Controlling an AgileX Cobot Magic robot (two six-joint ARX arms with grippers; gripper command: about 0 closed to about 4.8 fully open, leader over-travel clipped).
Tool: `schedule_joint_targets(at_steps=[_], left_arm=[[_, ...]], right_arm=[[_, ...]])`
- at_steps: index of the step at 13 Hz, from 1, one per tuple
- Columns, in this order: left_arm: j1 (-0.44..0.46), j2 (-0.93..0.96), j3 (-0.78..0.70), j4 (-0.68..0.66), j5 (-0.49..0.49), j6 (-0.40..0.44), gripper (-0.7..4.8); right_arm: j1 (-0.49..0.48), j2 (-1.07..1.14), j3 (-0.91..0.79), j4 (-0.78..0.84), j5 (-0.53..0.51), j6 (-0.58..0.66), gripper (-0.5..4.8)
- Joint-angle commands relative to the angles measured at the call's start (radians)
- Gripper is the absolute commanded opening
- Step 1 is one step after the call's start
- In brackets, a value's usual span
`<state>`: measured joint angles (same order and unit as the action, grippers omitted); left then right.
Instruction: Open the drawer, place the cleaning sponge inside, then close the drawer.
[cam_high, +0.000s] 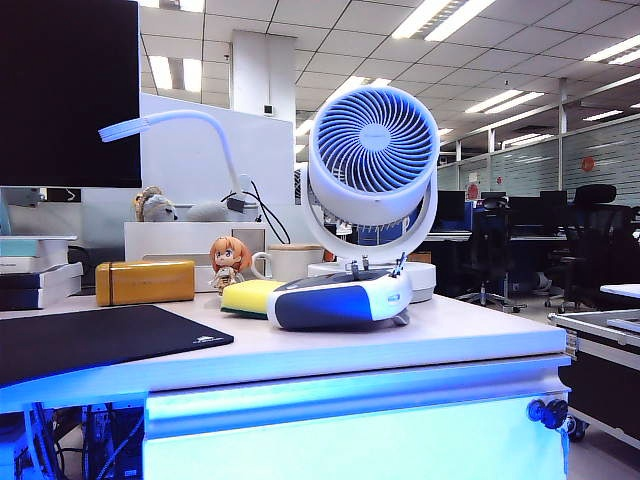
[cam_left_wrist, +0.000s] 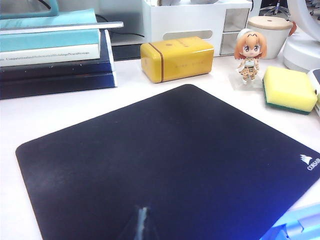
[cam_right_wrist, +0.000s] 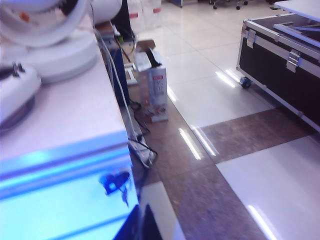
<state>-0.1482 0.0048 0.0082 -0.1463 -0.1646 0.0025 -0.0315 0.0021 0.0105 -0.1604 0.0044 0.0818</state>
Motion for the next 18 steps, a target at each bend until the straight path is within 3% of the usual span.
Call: schedule_joint_targets(at_steps=[1,3,6,9,10,13,15,18], left_arm=[[0.001,-0.002,0.014,0.082,-0.019,-0.038,-0.05],[0.001,0.012,0.084,0.053,-0.034,-0.093,-0.05],[0.001,0.207,0.358,0.038,-0.063,-0.087,-0.05],[0.001,0.529,0.677,-0.003,0.055,-0.076,-0.05],[0.001,0.616,0.757,-0.016,0.15,-0.031,-0.05],[0.0,0.721,0.88,-0.107,0.264,-0.027,-0.05],[-0.019,0.809,0.995,-0.227,0.382,0.009,-0.05],[-0.119,0.821,1.015,-0.278,0.387,0.031,-0.05]], right_arm=[[0.0,0.0,0.048,0.03,0.021,0.061,-0.02],[0.0,0.005,0.11,0.026,0.087,0.134,-0.03],[0.0,0.148,0.296,0.031,0.103,0.271,-0.04],[0.0,0.364,0.47,0.087,0.037,0.425,-0.04],[0.0,0.429,0.504,0.116,-0.003,0.488,-0.04],[0.0,0.524,0.514,0.246,-0.117,0.552,-0.04],[0.005,0.657,0.518,0.368,-0.27,0.666,-0.04],[0.04,0.766,0.518,0.371,-0.357,0.75,-0.04]])
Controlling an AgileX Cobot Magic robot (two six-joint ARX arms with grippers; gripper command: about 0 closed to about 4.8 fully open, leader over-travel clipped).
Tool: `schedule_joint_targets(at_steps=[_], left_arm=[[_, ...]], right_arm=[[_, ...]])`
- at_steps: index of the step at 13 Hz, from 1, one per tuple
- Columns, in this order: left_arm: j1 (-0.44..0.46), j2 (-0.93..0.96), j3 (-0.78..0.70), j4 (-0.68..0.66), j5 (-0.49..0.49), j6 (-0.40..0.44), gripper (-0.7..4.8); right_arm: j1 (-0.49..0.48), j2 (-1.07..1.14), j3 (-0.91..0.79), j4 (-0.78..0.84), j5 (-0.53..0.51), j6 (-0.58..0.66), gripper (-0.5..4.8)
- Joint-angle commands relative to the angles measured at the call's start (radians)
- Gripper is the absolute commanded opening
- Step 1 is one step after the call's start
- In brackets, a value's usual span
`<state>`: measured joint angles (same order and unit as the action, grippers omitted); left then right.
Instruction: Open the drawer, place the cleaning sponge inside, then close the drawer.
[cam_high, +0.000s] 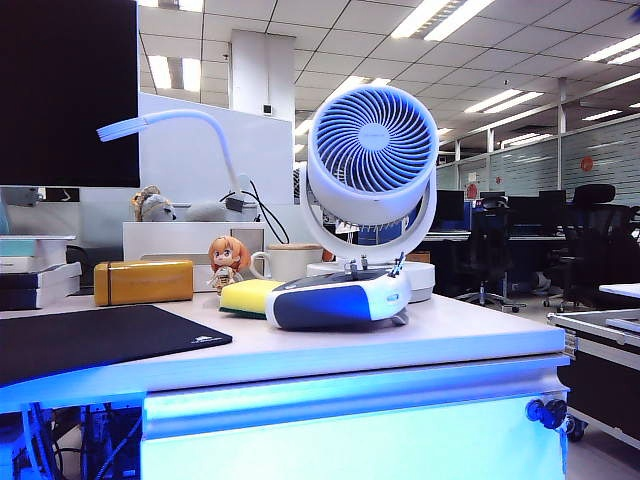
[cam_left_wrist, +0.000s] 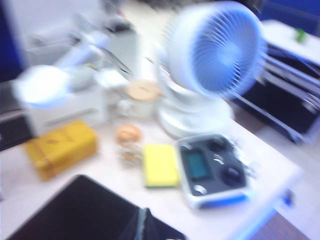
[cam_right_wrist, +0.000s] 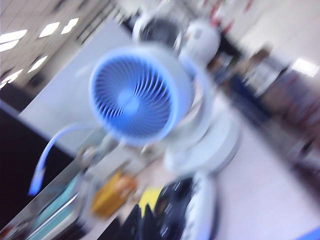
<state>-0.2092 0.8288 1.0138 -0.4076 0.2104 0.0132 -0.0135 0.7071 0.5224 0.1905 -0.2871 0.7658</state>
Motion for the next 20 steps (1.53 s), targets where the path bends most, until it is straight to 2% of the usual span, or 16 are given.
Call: schedule_joint_targets(at_steps=[1,3,5,8,9,10,11,13,17,20], left_arm=[[-0.113,-0.003,0.01,-0.043,0.015,0.021,-0.05],[-0.186,0.01,0.01,-0.158,-0.024,0.021,-0.05],[-0.216,0.022,0.01,-0.224,-0.045,0.04,-0.05],[-0.226,0.036,0.01,-0.258,-0.052,0.043,-0.05],[-0.226,0.036,0.011,-0.239,-0.053,0.043,-0.05],[-0.226,0.036,0.011,-0.221,-0.051,0.043,-0.05],[-0.226,0.036,0.011,-0.216,-0.051,0.043,-0.05],[-0.226,0.036,0.011,-0.211,-0.05,0.043,-0.05],[-0.226,0.036,0.011,-0.211,-0.049,0.043,-0.05],[-0.226,0.036,0.011,-0.211,-0.049,0.043,-0.05]], right_arm=[[0.032,0.098,0.005,0.02,-0.093,0.089,-0.04],[0.048,0.177,0.005,0.019,-0.105,0.171,-0.04],[0.048,0.216,0.005,0.021,-0.14,0.206,-0.04],[0.048,0.323,0.005,0.02,-0.307,0.229,-0.03],[0.048,0.404,0.005,0.034,-0.447,0.227,0.26],[0.048,0.491,0.004,0.06,-0.558,0.226,2.16],[0.048,0.529,0.004,0.069,-0.582,0.224,3.25],[0.048,0.614,0.004,0.13,-0.637,0.182,4.79],[0.046,0.797,0.004,0.327,-0.661,0.174,4.79],[0.046,0.982,0.004,0.467,-0.64,0.184,4.79]])
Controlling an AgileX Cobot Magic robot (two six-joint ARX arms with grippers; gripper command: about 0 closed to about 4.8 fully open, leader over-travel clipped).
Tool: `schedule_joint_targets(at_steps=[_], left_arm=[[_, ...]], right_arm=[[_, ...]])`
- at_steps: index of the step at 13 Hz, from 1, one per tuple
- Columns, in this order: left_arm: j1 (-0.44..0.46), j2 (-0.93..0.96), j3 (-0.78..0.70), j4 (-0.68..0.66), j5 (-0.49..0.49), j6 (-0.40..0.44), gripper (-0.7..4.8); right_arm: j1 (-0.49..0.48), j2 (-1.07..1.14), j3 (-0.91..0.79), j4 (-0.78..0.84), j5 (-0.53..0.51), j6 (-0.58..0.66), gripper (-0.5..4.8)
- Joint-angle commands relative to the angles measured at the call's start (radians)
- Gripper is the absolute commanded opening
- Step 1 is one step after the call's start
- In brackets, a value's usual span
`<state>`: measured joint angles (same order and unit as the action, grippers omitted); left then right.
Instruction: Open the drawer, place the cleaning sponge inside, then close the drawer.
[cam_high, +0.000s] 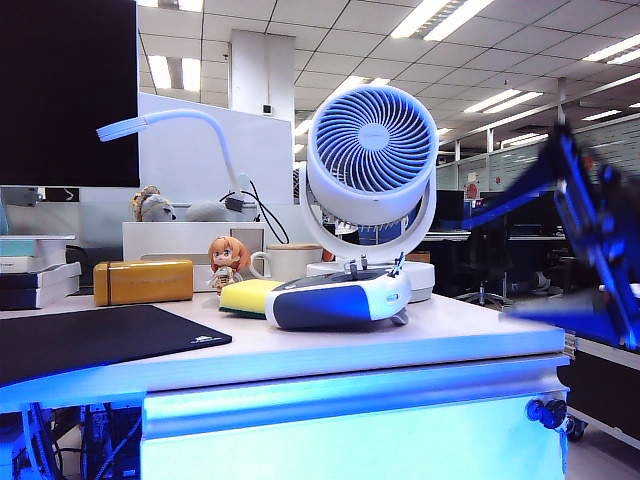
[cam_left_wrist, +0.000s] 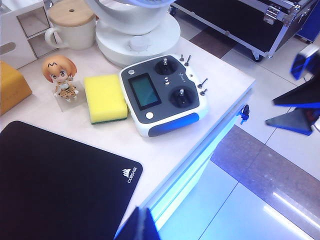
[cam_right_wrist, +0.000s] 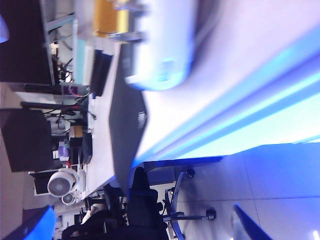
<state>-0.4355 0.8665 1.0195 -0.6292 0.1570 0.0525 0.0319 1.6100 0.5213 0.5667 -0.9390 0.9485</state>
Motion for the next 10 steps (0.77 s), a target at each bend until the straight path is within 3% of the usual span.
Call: schedule_joint_targets(at_steps=[1,3,7,10], left_arm=[[0.0,-0.002,0.005,0.01,0.004,0.003,-0.05],[0.0,-0.002,0.005,0.01,0.004,0.003,-0.05],[0.0,-0.002,0.005,0.01,0.004,0.003,-0.05],[0.0,-0.002,0.005,0.011,0.005,0.0,-0.05]], right_arm=[[0.0,0.129,0.006,0.187,0.019,0.002,4.79],[0.0,0.202,0.006,0.308,0.023,0.029,4.79],[0.0,0.29,0.006,0.391,0.035,0.031,4.79],[-0.002,0.304,0.02,0.447,0.14,0.023,4.79]])
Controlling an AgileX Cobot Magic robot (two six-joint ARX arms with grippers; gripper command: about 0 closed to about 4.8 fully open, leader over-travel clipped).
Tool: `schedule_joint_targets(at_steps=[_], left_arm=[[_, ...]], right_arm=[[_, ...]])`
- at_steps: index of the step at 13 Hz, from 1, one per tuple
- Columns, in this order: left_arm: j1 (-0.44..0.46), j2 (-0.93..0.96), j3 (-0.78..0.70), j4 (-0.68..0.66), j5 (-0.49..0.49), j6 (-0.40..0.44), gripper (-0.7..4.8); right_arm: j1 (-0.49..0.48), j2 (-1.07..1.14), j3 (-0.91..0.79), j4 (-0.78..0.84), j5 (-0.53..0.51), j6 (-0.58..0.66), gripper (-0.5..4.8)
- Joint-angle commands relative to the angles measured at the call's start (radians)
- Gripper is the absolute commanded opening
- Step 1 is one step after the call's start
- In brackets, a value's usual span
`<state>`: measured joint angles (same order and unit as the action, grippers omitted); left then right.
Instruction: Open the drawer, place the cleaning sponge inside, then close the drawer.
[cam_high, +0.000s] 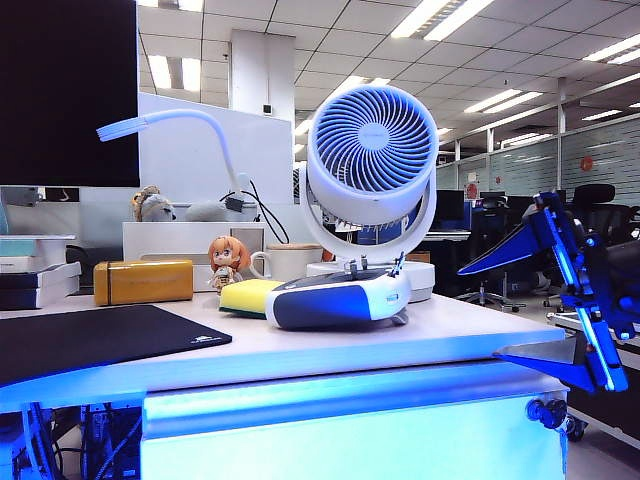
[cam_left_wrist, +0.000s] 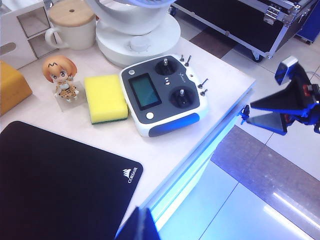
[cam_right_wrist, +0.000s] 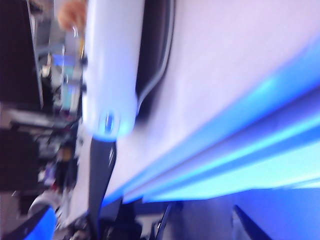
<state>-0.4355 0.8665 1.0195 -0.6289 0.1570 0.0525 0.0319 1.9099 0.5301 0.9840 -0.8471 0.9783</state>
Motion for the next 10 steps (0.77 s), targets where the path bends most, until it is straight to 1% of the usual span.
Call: schedule_joint_targets(at_steps=[1,4,7,10], left_arm=[[0.0,-0.002,0.005,0.01,0.005,0.0,-0.05],[0.0,-0.002,0.005,0.01,0.005,0.0,-0.05],[0.0,-0.002,0.005,0.01,0.005,0.0,-0.05],[0.0,-0.002,0.005,0.01,0.005,0.0,-0.05]], right_arm=[[-0.005,0.017,0.011,0.082,0.068,0.013,4.79],[-0.026,0.092,0.011,0.251,0.06,0.119,4.79],[-0.057,0.171,0.01,0.394,0.05,0.186,4.79],[-0.064,0.201,0.011,0.415,0.015,0.18,4.79]])
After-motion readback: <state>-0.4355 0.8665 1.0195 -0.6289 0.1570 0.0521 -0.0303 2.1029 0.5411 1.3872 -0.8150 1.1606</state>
